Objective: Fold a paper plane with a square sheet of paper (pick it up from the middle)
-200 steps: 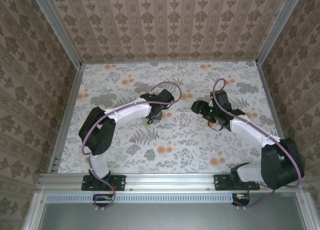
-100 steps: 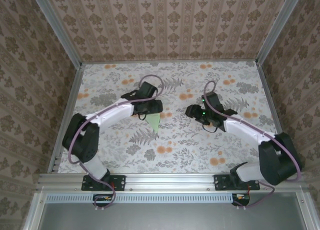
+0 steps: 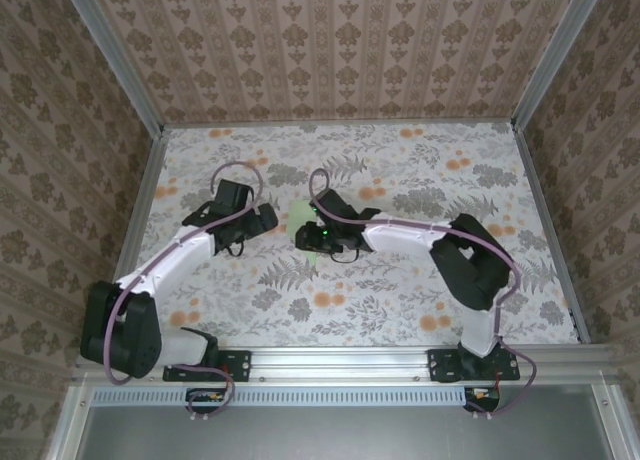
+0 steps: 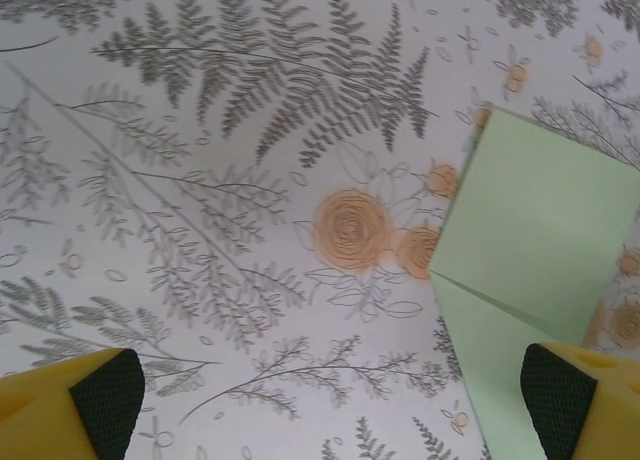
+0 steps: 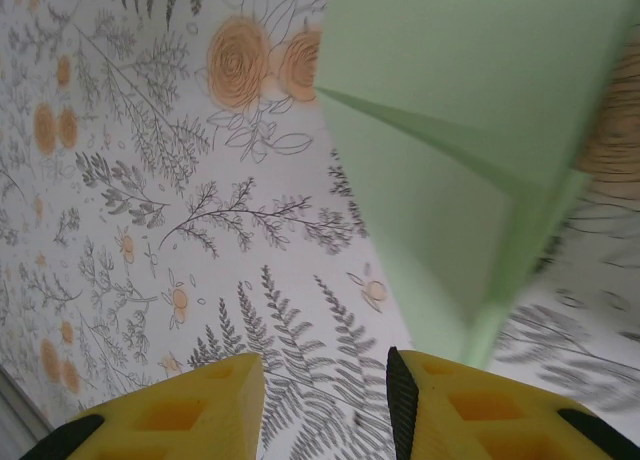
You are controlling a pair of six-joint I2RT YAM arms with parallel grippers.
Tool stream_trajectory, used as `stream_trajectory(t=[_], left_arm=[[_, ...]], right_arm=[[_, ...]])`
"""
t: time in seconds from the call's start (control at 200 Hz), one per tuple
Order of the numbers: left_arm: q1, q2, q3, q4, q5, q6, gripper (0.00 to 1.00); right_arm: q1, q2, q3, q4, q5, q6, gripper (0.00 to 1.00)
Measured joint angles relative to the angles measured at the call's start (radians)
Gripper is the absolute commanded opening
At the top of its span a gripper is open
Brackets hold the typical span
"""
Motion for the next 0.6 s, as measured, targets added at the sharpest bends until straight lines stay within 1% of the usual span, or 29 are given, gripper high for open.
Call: stream_trajectory(t=[0.175, 0.355, 0.48, 0.6], left_arm=[[0.023, -0.016, -0.028, 0.001, 0.007, -0.01, 1.0], [0.03, -0.016, -0.03, 0.01, 0.019, -0.01, 1.0], [0.03, -0.014, -0.03, 0.015, 0.034, -0.01, 1.0], [0.03, -0.005, -0.03, 0.015, 0.045, -0.01, 1.0]], right_arm=[[0.009, 0.111, 0.102, -0.058, -0.003, -0.013, 0.38], [0.005, 0.148, 0.145, -0.163, 0.012, -0.065, 0.38], [-0.006, 0.149, 0.155, -0.241, 0.011, -0.144, 0.38], [-0.032, 0.143, 0.158, -0.325, 0.001, -0.278, 0.37]])
